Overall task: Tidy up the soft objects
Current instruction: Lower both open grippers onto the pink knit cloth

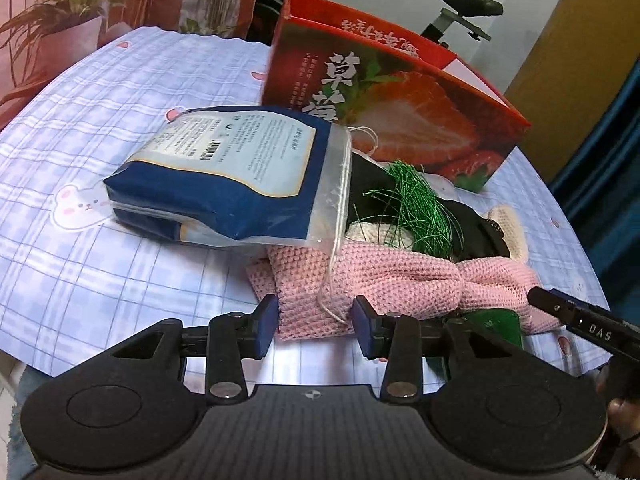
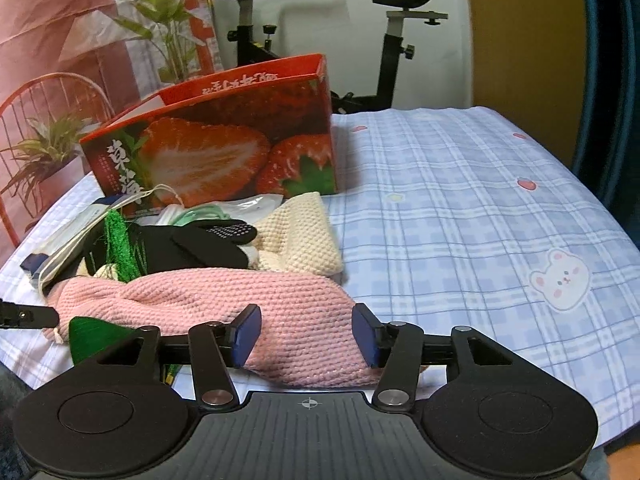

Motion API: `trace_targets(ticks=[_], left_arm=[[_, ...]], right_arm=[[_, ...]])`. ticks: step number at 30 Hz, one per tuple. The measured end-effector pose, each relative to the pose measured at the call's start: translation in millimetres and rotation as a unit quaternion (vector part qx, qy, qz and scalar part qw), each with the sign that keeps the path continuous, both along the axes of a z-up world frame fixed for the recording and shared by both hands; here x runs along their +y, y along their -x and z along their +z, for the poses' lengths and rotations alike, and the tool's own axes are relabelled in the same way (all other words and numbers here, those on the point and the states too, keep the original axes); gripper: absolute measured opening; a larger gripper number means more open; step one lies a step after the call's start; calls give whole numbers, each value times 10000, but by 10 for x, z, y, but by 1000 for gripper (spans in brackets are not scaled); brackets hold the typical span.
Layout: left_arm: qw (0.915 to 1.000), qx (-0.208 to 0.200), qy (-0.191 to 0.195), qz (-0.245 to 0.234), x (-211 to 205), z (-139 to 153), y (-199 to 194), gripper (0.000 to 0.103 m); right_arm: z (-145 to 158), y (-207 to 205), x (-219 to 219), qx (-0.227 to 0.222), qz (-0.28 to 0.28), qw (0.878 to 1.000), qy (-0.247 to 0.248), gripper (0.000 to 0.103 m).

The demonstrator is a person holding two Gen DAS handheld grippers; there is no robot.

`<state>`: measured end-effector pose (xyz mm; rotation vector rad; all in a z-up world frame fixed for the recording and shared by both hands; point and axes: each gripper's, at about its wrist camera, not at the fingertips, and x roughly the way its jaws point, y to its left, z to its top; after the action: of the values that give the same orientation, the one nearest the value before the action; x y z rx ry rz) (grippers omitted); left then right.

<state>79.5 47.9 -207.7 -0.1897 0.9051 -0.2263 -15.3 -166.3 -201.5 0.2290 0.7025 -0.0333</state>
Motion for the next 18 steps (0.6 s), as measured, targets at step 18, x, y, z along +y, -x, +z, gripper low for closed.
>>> trace_targets(ticks=[18], left_arm=[[9943, -293, -262, 990, 359, 89, -498, 35]], right_arm=[[-49, -27, 14, 69, 7, 10000, 23, 54]])
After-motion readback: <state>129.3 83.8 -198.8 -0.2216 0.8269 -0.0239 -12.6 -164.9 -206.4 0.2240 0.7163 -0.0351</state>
